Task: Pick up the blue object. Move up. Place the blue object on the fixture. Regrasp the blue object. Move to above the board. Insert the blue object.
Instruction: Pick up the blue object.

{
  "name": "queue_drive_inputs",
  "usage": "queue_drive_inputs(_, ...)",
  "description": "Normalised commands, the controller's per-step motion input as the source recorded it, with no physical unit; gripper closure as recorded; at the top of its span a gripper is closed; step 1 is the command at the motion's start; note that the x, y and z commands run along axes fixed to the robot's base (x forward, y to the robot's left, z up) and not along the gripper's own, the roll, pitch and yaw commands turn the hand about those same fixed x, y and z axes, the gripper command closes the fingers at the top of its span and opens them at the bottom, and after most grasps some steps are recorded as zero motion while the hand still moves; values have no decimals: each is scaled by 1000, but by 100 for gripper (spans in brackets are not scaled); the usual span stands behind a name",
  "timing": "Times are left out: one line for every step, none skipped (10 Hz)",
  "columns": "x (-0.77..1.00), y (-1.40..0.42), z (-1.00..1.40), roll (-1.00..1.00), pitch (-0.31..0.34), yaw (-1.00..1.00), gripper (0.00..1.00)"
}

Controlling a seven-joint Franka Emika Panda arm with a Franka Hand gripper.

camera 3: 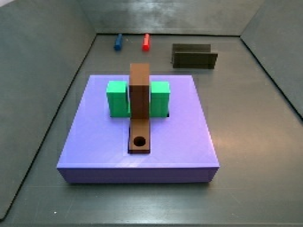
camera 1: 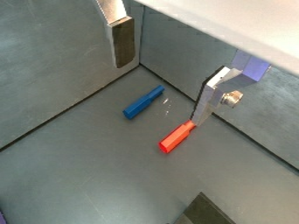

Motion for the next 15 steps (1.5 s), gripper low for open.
queue_drive_inputs(0, 0, -20, 16, 0, 0, 0)
queue_drive_inputs(0, 0, -23, 27, 0, 0, 0)
queue_drive_inputs(14, -29, 0, 0, 0, 0, 0)
queue_drive_inputs(0, 143, -131, 0, -3, -126, 0)
queue_drive_inputs(-154, 406, -260, -19, -74, -231, 0)
queue_drive_inputs(-266, 491, -429, 30, -151, -257, 0)
queue_drive_inputs(-437, 480, -466, 90, -150, -363, 0)
queue_drive_inputs(-454, 417, -426, 53, -140, -334, 0)
queue_drive_inputs(-343, 223, -480, 34, -157, -249, 0)
queue_drive_inputs(-366, 0, -660, 143, -246, -140, 0)
queue_drive_inputs(-246, 0, -640, 116, -229, -137, 0)
queue_drive_inputs(-117, 0, -634, 47, -194, -134, 0)
queue_drive_inputs(-54, 26, -654, 14, -180, -91, 0)
queue_drive_inputs(-40, 63, -600, 0, -156, -86, 0)
queue_drive_inputs(-37, 94, -546, -4, -140, -86, 0)
